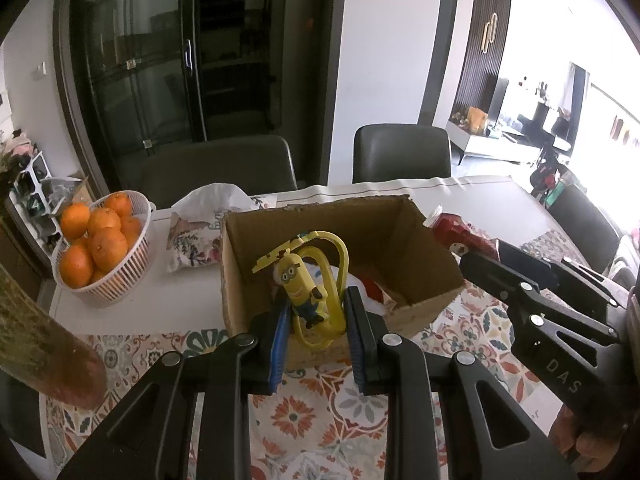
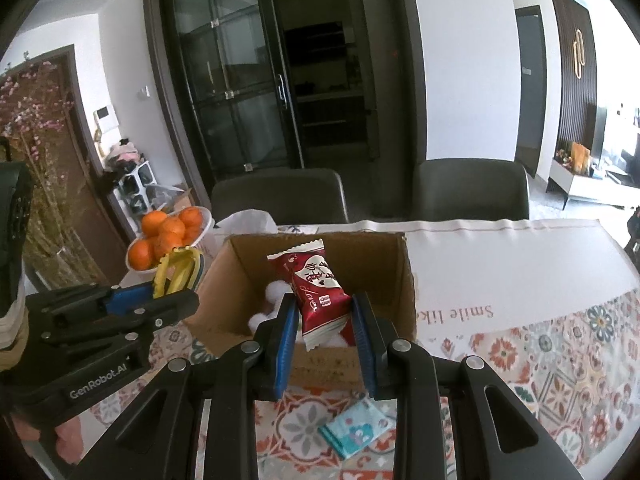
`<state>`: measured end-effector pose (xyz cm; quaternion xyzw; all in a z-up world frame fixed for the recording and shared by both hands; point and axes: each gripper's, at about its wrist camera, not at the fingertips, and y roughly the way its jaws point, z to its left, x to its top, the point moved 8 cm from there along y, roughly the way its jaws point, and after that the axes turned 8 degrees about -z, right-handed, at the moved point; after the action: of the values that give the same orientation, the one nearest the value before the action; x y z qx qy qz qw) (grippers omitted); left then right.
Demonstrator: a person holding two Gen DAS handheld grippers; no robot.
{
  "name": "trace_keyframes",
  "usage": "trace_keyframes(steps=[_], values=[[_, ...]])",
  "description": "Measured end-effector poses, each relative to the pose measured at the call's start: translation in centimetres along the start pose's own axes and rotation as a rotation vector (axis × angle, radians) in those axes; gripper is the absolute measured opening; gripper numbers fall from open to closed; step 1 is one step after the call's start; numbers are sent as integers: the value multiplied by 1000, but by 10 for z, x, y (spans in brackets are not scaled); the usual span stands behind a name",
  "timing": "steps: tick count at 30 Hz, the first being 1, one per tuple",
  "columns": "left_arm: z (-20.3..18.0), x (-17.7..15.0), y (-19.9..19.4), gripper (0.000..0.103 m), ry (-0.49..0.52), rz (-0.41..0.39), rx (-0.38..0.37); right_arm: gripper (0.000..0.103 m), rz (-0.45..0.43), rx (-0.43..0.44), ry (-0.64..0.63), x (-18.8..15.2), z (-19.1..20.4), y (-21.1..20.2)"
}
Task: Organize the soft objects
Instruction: 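Lift the keychain and candy packet and carry them over the box, then lower both items into the box and open both tools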
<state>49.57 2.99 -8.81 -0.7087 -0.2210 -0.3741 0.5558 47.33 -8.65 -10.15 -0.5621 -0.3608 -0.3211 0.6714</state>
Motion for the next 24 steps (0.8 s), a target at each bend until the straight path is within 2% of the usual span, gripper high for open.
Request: trace_keyframes(steps=[12,22,24], values=[[10,8,42,27,7,51,6,29,41,-10,-29,6,-6,39],[17,3,82,28,12,130,15,30,107,-32,-27,0,-15,73],[18,2,89,31,17,151,21,33,121,-40,-33,-1,-17,79]])
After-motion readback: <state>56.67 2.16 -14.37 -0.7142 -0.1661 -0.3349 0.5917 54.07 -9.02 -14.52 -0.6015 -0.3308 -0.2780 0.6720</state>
